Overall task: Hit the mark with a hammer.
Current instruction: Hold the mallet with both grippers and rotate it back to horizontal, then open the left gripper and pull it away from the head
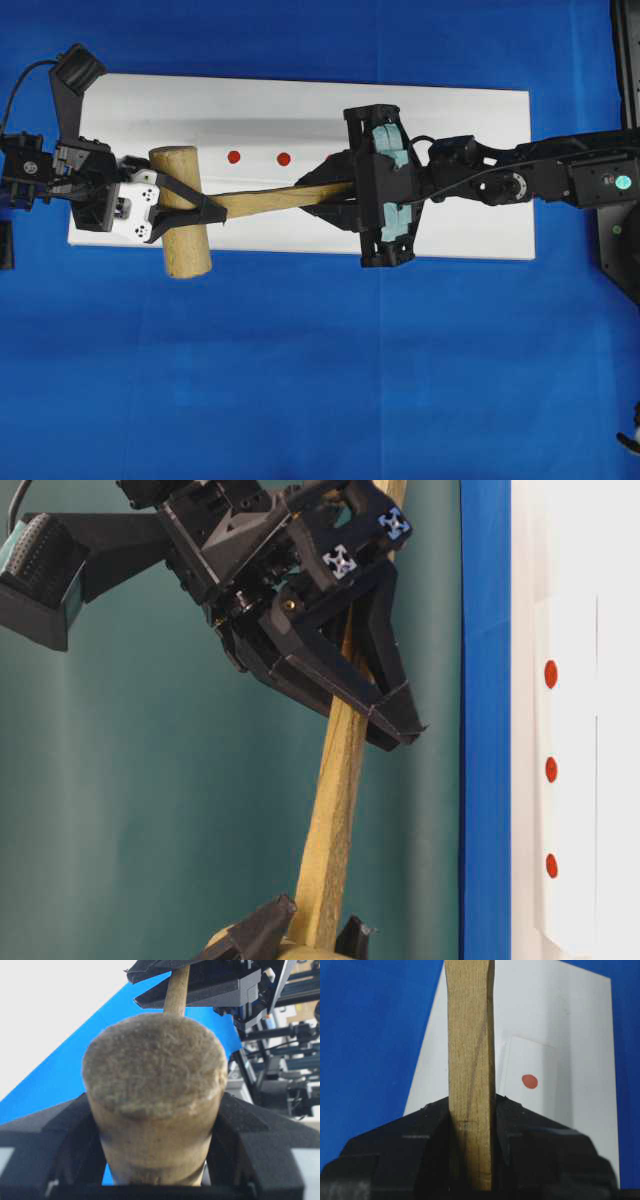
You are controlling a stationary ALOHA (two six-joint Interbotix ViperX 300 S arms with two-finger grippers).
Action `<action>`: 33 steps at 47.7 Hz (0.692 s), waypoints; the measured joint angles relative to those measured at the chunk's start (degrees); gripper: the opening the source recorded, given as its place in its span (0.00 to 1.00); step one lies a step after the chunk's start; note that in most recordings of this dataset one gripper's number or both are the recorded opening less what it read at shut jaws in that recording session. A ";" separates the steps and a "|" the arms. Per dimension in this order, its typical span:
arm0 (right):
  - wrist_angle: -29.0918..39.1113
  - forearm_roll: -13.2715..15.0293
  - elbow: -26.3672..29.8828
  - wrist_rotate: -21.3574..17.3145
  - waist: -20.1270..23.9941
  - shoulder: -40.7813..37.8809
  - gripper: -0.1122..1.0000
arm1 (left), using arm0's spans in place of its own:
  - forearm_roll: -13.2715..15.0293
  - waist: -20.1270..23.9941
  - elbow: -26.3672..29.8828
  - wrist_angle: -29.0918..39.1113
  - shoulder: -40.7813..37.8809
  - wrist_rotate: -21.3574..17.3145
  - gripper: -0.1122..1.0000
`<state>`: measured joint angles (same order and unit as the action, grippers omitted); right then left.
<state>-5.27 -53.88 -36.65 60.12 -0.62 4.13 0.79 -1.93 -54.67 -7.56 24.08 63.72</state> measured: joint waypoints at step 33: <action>0.44 -2.81 -2.64 -0.18 0.18 2.37 0.17 | -0.18 -0.09 -4.22 6.42 9.93 0.18 0.90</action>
<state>-4.83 -56.69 -39.29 59.94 -0.44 6.50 0.62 -2.02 -58.89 -1.14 34.01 63.90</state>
